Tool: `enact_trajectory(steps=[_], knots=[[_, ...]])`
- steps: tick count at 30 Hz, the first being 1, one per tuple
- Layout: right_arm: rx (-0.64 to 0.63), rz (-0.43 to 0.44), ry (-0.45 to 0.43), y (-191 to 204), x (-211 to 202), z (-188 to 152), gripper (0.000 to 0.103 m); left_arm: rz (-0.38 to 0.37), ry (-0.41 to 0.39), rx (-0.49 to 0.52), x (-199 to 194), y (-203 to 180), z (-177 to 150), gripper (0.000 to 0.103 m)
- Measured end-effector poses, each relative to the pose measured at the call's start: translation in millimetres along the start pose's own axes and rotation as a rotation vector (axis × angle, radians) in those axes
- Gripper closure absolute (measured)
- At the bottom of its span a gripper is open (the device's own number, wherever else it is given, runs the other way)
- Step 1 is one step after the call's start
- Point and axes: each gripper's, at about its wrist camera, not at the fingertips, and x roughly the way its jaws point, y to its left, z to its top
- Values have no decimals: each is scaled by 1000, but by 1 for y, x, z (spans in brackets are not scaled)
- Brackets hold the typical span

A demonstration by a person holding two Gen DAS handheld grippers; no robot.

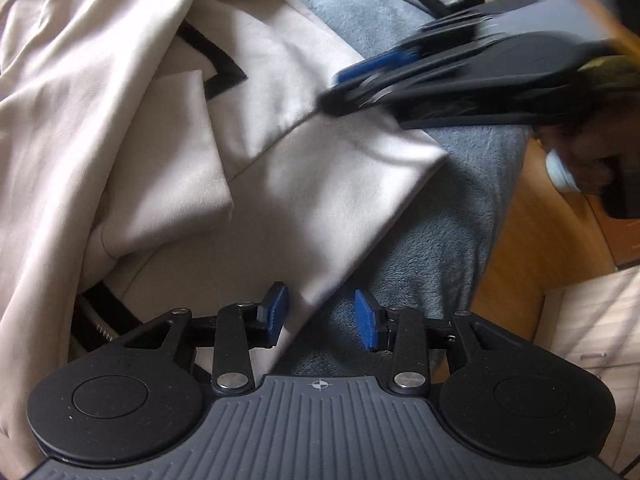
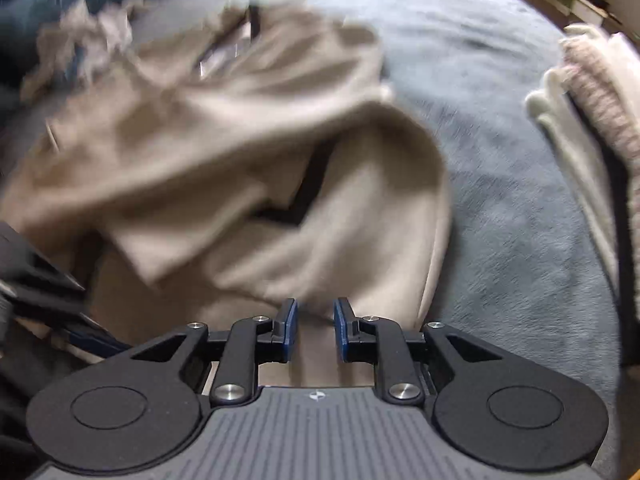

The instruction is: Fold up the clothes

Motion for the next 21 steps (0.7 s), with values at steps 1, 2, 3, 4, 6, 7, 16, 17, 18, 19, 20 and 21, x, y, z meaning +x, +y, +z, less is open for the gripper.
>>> enact_trajectory(steps=[1,2,3,4,6,7,16,17,18,19,20,21], knots=[[-8,-2,11,1,6,-2,82,0,-2,-14,-2,1,1,66],[3,6,18,-2,3,0,82,2,-6,-29,-6,3,0,66],[11,12,46,-4,-2,7,82,4,-10,-44,-11,5,0,66],[20,15,58,-6,-8,14,82,11,-19,-57,-16,7,0,66],[45,31,28,-9,-21,24,82,36,-52,-82,-30,13,-3,66],[56,39,13,-11,-25,30,82,48,-68,-98,-35,16,-4,66],[337,335,44,-33,6,70,72,237,-154,-323,-80,55,-18,66],[387,361,51,-36,8,71,71,257,-160,-373,-85,62,-21,66],[438,386,60,-40,9,72,71,278,-170,-422,-91,68,-26,66],[492,410,66,-45,12,74,69,300,-183,-468,-98,74,-30,66],[550,427,67,-51,16,76,68,326,-200,-511,-105,79,-34,66],[599,438,64,-57,19,81,66,357,-219,-553,-109,84,-39,66]])
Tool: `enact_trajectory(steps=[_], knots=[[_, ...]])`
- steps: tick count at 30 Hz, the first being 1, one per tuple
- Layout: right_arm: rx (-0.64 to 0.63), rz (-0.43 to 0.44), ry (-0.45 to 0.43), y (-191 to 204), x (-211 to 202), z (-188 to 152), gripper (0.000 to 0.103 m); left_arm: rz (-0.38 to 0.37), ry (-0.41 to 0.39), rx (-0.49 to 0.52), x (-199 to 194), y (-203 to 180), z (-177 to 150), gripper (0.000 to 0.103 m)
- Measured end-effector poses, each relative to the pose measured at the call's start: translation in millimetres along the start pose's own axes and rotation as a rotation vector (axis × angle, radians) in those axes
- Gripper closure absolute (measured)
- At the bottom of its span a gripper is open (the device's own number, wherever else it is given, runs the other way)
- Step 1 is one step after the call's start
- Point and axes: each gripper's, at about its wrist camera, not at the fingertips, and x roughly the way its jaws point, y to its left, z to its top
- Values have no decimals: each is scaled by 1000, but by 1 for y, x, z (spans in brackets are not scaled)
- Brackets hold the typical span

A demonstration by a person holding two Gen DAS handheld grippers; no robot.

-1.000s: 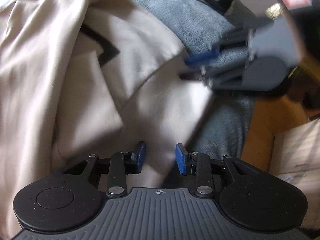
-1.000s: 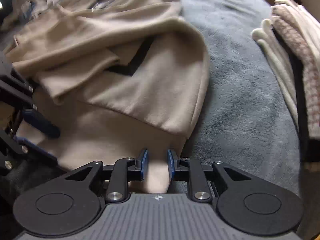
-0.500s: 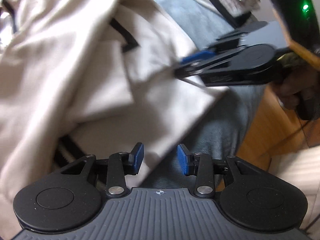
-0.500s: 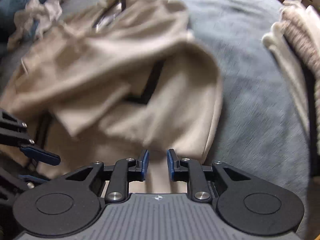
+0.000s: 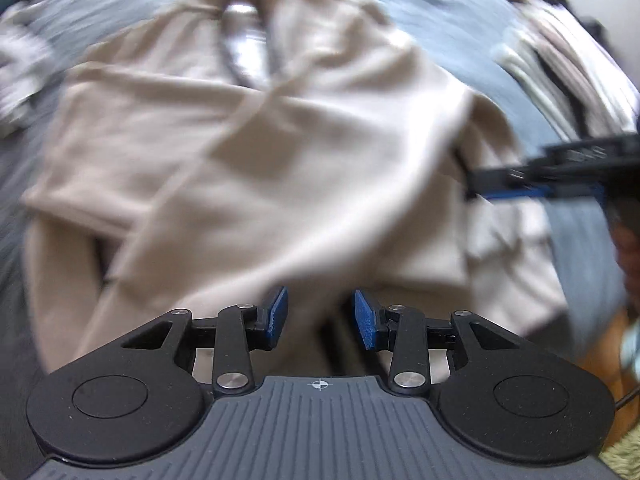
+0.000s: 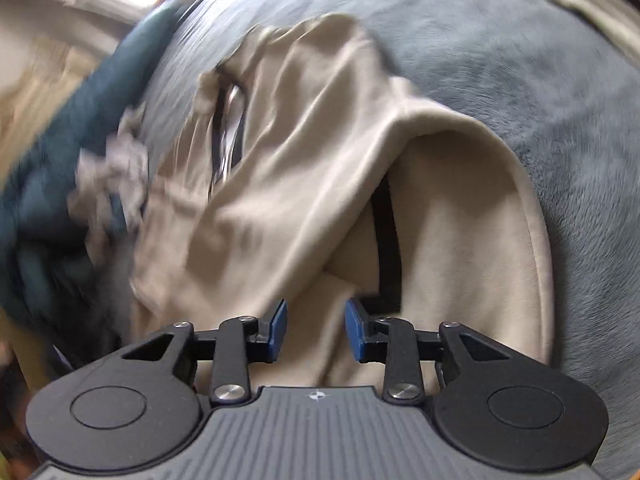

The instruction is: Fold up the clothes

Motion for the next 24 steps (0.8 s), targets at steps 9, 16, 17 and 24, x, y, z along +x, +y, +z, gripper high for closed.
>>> enact_trajectory(steps=[9,16,17,24], knots=[[174,-75,-13,-16,25,55,55,160,-123,-241,-4,50,-3,63],[404,37,-86,-46,43,52,56,108,-194,-218,7,59,35,61],[422,47,-95,-48,45,52,56,74,-210,-207,10,58,44,61],[447,64,-141,-49,53,56,56,-122,-189,-72,70,52,134,60]])
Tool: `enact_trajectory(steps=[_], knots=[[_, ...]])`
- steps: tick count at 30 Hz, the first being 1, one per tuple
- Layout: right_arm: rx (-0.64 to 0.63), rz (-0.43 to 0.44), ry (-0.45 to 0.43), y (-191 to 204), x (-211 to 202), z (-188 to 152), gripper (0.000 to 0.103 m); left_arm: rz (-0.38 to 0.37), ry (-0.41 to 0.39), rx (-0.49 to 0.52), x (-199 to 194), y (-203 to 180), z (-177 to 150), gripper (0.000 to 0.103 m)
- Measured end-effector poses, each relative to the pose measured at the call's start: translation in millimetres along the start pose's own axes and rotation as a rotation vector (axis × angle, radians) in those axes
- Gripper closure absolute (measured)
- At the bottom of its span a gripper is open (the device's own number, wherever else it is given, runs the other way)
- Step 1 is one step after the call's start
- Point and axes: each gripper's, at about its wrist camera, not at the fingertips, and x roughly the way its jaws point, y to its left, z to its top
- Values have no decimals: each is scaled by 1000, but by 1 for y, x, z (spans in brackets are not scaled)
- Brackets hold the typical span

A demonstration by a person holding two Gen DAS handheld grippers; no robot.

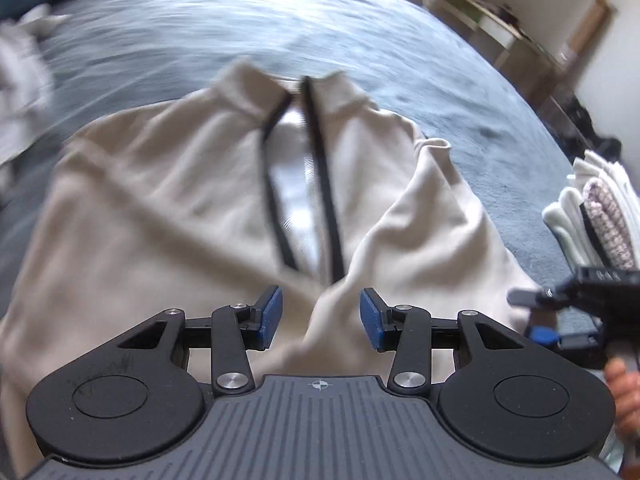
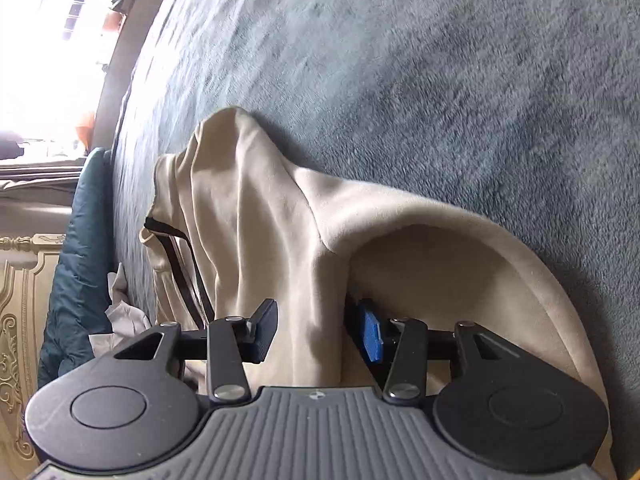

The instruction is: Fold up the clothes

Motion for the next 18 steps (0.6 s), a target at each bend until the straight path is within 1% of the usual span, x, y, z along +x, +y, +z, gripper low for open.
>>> enact_trajectory(steps=[3,5,7,8,9,10,11,12,13,15,18], knots=[[2,16,-25,1,1,2,58,-64,52,43,31,-8,23,60],[5,31,-33,1,3,2,64,-125,101,67,49,-13,33,61],[3,43,-39,1,5,1,69,-136,160,87,66,-20,36,63],[1,49,-44,1,5,1,73,-136,178,105,72,-23,37,67],[-4,57,-47,0,5,0,76,-130,183,127,75,-26,36,72],[-11,60,-53,0,5,0,83,-123,183,151,78,-30,35,74],[-17,64,-58,1,5,-1,88,-118,180,170,79,-34,34,80],[-24,70,-64,1,4,-1,90,-114,174,182,79,-36,33,93],[-32,71,-75,2,3,-2,93,-111,168,188,78,-37,33,98],[-46,75,-93,2,0,-2,95,-108,156,199,77,-40,34,101],[-49,77,-124,1,-5,-1,96,-113,136,204,76,-46,39,102]])
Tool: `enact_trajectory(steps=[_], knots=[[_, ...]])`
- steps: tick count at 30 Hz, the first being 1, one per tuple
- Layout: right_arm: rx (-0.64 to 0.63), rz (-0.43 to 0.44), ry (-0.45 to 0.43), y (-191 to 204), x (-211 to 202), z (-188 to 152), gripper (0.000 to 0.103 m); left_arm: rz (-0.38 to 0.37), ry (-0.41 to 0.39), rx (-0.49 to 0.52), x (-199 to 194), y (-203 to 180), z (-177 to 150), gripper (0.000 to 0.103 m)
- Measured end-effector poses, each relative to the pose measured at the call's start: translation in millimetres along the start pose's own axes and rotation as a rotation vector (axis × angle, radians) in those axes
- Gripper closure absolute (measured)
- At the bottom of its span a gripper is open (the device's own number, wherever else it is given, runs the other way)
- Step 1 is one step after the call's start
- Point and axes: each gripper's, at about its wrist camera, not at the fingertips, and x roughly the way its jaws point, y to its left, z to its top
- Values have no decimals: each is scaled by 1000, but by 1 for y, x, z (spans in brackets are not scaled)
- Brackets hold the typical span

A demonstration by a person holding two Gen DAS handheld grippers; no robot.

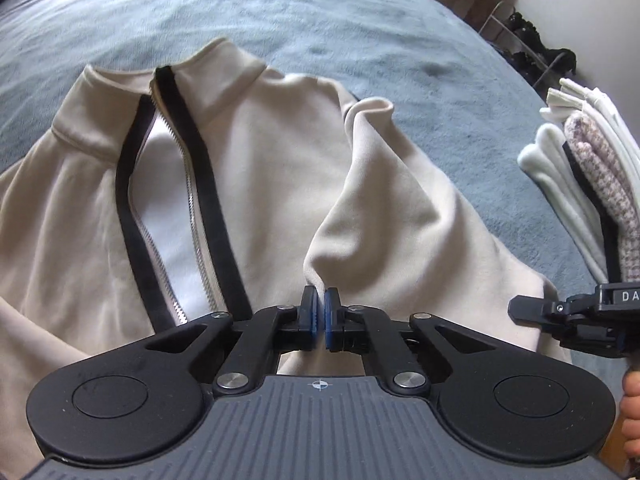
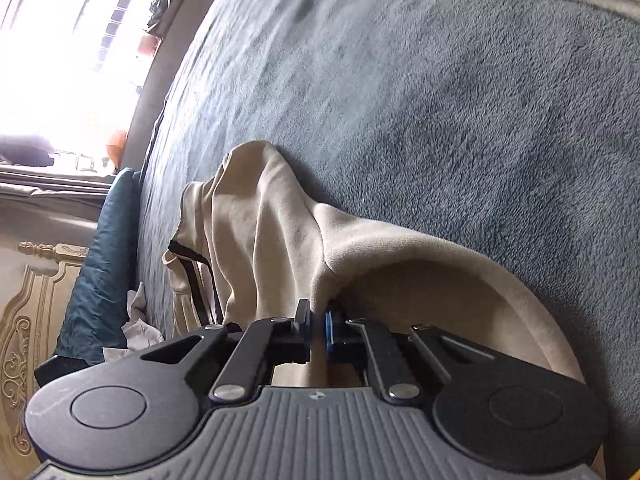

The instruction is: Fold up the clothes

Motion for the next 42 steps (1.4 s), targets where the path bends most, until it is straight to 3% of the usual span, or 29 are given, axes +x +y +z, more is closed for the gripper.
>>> enact_trajectory(steps=[7,14,16,18,19,24,27,28,29,30,31,37,42], knots=[[30,-3,-96,-14,-20,14,97,-16,-35,25,13,-13,18,102],[64,-8,-117,-26,-21,21,97,11,28,14,31,-13,19,99],[108,33,-102,-31,-21,25,93,-9,30,-28,25,-9,26,90],[164,72,-91,-37,-19,28,83,-45,-2,-75,17,-5,36,70],[195,90,-87,-40,-18,30,75,-74,-26,-100,14,-4,44,67],[302,163,-78,-52,-9,35,73,-184,-29,-180,43,-27,99,55],[336,182,-87,-57,-6,35,74,-137,61,-147,78,-49,126,58],[326,182,-96,-57,-7,35,81,-117,85,-129,86,-55,131,63],[294,174,-110,-56,-9,34,93,-102,97,-116,92,-59,134,81],[261,166,-123,-55,-11,33,93,-95,101,-112,95,-61,136,90],[230,161,-138,-54,-13,32,95,-107,91,-131,96,-60,137,93],[239,200,-219,-75,-12,27,97,-293,-73,-503,105,-13,107,97],[298,244,-255,-99,-5,28,97,-375,-159,-759,127,14,71,97]])
